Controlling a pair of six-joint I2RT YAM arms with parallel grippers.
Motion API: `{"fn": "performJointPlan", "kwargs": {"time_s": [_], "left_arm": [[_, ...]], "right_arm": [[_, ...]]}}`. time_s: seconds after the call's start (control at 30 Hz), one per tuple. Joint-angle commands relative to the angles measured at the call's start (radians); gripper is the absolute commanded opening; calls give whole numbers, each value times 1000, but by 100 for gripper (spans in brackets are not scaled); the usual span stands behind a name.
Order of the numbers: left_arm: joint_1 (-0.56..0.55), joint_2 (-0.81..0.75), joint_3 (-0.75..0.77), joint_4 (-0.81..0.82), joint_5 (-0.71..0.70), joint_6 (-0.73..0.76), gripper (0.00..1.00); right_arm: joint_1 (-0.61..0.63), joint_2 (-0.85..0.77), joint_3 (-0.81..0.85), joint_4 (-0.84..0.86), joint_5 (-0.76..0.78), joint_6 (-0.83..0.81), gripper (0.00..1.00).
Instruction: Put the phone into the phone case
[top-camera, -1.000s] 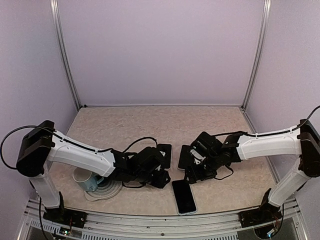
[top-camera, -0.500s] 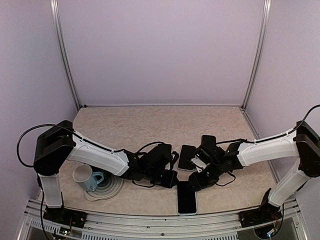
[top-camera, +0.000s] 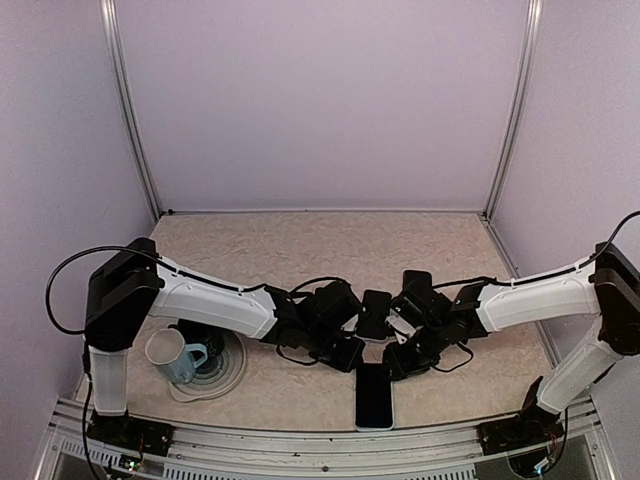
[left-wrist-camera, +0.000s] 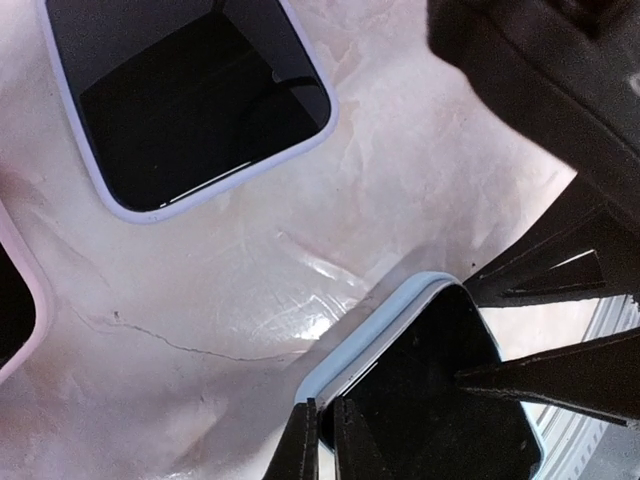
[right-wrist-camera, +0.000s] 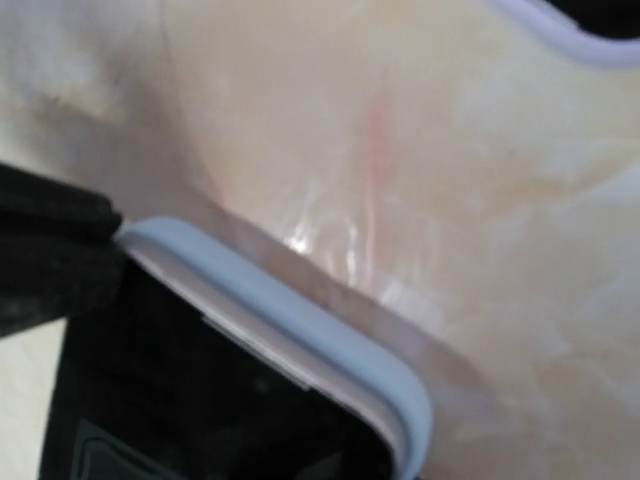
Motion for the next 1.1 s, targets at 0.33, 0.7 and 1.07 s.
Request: {"fn": "performJointPlan", "kwargs": {"time_s": [0.33, 0.7, 1.07], "left_arm": [[-46, 92, -158, 16, 206, 3, 2], [-17, -279, -188, 155, 19, -14, 28], [-114, -189, -229, 109, 163, -29, 32]], "right_arm": [[30, -21, 90, -139, 188, 23, 56], [214, -62, 105, -190, 183, 233, 72], [189, -207, -107, 29, 25, 268, 64]]}}
